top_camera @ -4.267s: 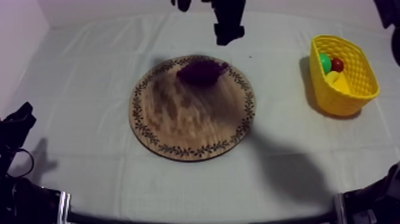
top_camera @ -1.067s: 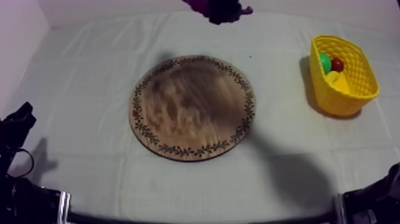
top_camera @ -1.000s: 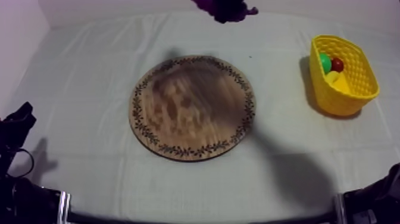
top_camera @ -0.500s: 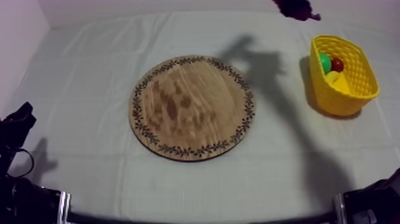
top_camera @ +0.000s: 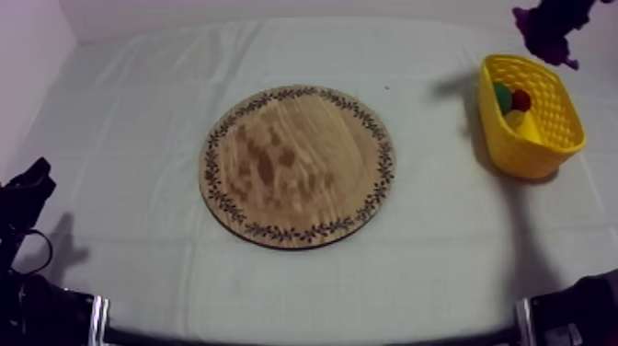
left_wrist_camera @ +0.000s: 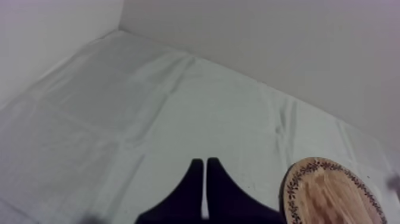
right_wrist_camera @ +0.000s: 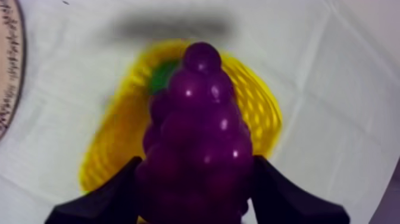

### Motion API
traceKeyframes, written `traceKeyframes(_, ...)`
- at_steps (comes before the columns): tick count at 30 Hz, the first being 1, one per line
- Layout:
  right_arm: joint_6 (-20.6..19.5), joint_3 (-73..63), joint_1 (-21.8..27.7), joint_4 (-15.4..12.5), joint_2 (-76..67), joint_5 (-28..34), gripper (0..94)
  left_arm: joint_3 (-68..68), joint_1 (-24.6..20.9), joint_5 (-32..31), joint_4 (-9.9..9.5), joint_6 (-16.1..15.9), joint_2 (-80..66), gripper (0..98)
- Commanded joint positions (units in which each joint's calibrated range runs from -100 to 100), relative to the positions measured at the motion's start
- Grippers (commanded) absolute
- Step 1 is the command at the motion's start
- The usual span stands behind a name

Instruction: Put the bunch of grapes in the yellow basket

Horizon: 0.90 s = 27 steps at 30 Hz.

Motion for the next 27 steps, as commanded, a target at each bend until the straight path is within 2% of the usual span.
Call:
traceKeyframes(1,0.2,2.2,2.0,0.2,0.0,-0.5,33.1,0.0,0.0,0.0,0.01,0.0,0.0,0.0)
traceKeyframes(8,0.4,6.4,3.6,0.1,2.3,-2.8,33.8,0.0,0.0,0.0,0.01,0.0,0.0,0.0)
traceKeyframes(12,0.3,7.9,3.6,-0.2,4.8,-4.0,37.9,0.0,0.0,0.0,0.01,0.0,0.0,0.0)
traceKeyframes(17,0.1,6.8,3.6,-0.8,8.4,-4.5,49.9,0.0,0.0,0.0,0.01,0.0,0.0,0.0)
traceKeyframes(23,0.0,5.2,3.6,-1.1,11.1,-4.7,70.8,0.0,0.0,0.0,0.01,0.0,0.0,0.0)
traceKeyframes(27,-0.1,5.9,3.3,-1.3,11.2,-4.9,77.0,0.0,0.0,0.0,0.01,0.0,0.0,0.0)
